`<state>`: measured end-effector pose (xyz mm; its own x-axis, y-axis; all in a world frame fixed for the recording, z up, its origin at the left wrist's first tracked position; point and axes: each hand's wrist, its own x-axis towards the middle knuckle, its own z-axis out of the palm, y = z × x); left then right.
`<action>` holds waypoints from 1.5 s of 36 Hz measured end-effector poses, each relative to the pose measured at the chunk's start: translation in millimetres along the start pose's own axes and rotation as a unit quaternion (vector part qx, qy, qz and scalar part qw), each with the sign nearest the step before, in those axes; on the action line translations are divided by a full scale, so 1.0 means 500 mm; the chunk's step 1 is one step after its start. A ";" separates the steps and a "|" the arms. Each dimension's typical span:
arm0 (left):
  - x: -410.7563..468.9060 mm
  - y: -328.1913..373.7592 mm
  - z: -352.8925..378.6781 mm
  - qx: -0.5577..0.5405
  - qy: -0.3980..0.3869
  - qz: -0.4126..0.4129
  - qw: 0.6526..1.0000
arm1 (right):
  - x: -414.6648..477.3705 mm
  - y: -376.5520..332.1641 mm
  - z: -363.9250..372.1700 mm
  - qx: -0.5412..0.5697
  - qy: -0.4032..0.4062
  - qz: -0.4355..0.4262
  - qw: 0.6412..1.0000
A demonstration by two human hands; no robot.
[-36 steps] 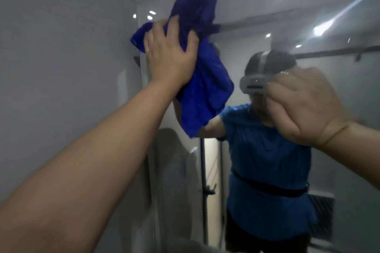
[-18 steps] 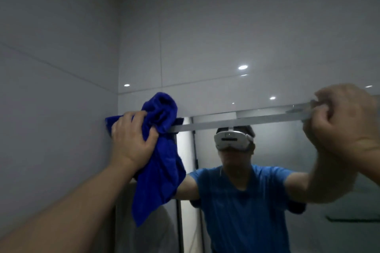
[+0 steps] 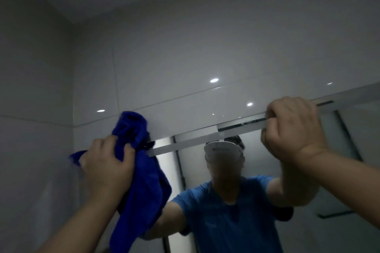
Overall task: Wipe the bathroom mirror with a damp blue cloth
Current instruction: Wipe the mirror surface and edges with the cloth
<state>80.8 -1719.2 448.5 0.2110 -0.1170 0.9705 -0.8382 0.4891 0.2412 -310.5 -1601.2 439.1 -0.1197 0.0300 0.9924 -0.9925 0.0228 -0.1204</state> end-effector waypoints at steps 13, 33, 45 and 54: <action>-0.011 0.143 -0.001 -0.049 -0.098 0.183 0.977 | 0.004 0.009 -0.014 -0.002 0.016 -0.018 1.000; -0.010 0.068 0.003 -0.011 -0.029 0.013 0.999 | -0.003 0.010 -0.001 -0.028 -0.032 0.017 0.999; -0.106 0.514 0.099 -0.016 -0.059 0.094 0.994 | 0.011 0.020 -0.001 0.032 0.020 -0.001 0.999; -0.113 0.542 0.095 0.024 -0.109 0.134 0.985 | -0.044 -0.066 -0.096 0.335 0.127 0.074 0.931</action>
<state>-182.2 -1621.1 459.4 -0.1300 -0.1753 0.9759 -0.8734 0.4862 -0.0290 -274.1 -1554.7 420.1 -0.3309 0.2198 0.9177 -0.7694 -0.6260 -0.1274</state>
